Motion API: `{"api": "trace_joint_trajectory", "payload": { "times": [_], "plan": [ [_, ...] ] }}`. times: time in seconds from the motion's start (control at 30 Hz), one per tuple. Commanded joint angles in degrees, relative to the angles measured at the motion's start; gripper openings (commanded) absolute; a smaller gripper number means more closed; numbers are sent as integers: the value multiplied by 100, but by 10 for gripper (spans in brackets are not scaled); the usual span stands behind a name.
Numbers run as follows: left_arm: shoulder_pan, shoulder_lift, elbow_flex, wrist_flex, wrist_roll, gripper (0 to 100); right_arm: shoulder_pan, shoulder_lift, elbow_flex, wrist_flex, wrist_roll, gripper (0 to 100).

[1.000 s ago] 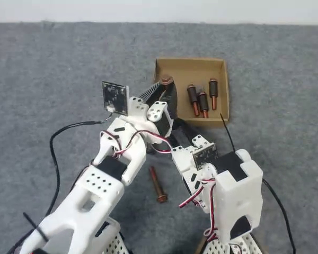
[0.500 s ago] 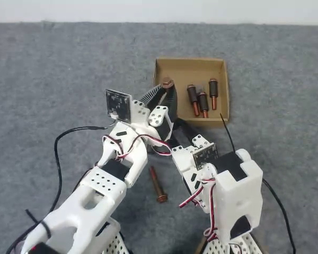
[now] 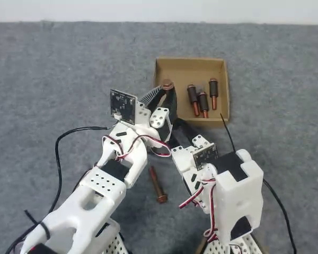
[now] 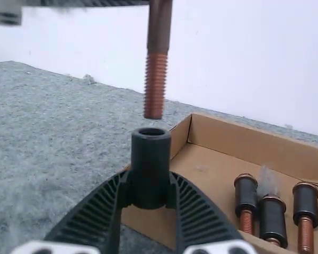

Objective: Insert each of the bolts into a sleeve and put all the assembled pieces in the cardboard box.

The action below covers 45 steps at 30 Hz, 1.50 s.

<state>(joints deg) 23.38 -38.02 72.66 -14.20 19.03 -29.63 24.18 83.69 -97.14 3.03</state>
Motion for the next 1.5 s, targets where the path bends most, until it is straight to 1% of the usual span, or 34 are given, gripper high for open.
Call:
{"api": "trace_joint_trajectory", "payload": {
  "times": [0.0, 0.43, 0.53, 0.6, 0.87, 1.07, 1.2, 1.37, 1.47],
  "plan": [
    [18, -149, -13, -9, -88, 11, 22, -57, 62, -163, -35, 6],
    [88, -158, 119, 9, -167, 11, -4, -66, 229, -198, -26, 6],
    [141, -167, 101, 246, -176, 11, 13, -66, 237, -198, -26, 6],
    [211, -167, 101, 308, -352, 11, 22, -66, 246, -198, -26, 6],
    [220, -167, 110, 316, -431, 11, 22, -84, 299, -207, -18, 6],
    [343, -114, 13, 290, -440, 11, 31, -646, 659, -136, -53, 6],
    [343, -88, 13, 290, -440, 11, 31, -664, 686, -66, -53, 6],
    [457, 334, -13, 273, -431, 11, 66, -673, 686, -66, -26, 6],
    [466, 404, -13, 97, -431, 11, 127, -681, 686, -66, -18, 6]
  ]
}}
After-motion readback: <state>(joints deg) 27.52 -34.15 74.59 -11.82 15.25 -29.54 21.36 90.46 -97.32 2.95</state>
